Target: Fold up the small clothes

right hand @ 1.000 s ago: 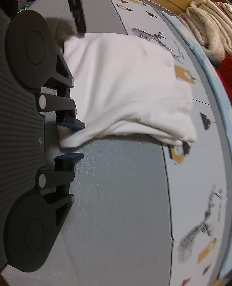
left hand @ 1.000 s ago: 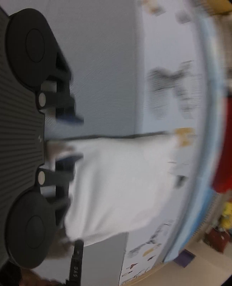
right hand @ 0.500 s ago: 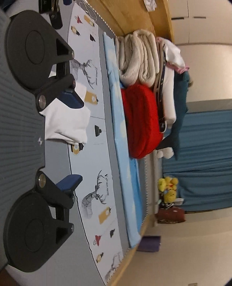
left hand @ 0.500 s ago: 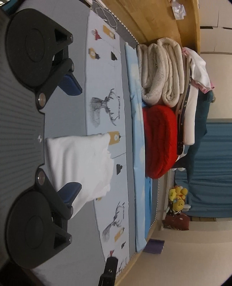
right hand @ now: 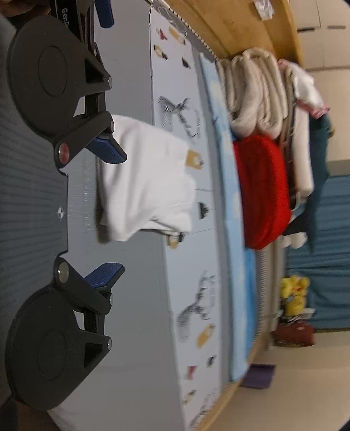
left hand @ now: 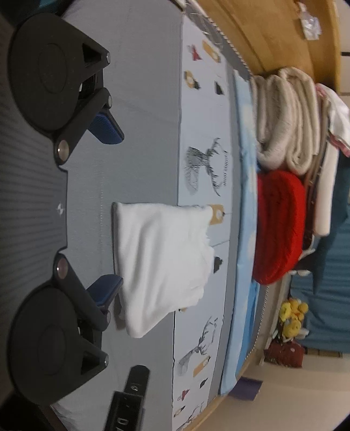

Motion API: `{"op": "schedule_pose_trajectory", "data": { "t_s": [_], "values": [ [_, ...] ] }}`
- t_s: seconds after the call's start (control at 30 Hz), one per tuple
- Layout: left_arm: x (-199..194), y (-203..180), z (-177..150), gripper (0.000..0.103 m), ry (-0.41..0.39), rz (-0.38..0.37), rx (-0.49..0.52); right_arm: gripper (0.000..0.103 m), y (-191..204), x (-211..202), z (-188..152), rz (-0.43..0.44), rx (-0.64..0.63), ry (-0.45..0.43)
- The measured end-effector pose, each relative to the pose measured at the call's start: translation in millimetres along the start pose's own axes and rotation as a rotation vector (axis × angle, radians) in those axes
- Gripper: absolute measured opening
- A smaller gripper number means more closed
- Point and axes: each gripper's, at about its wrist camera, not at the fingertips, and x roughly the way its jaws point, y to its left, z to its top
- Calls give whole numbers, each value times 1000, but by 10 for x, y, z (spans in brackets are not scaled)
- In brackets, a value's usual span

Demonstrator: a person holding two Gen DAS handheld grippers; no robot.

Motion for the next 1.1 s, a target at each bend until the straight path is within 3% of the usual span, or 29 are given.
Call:
{"op": "schedule_pose_trajectory", "data": {
  "t_s": [0.5,1.1],
  "values": [
    [83,11,16,103,37,-24,-18,82,176,88,-31,9,-72,15],
    [125,-35,18,103,24,-24,-4,82,212,148,-23,-17,-111,14]
  ]
}}
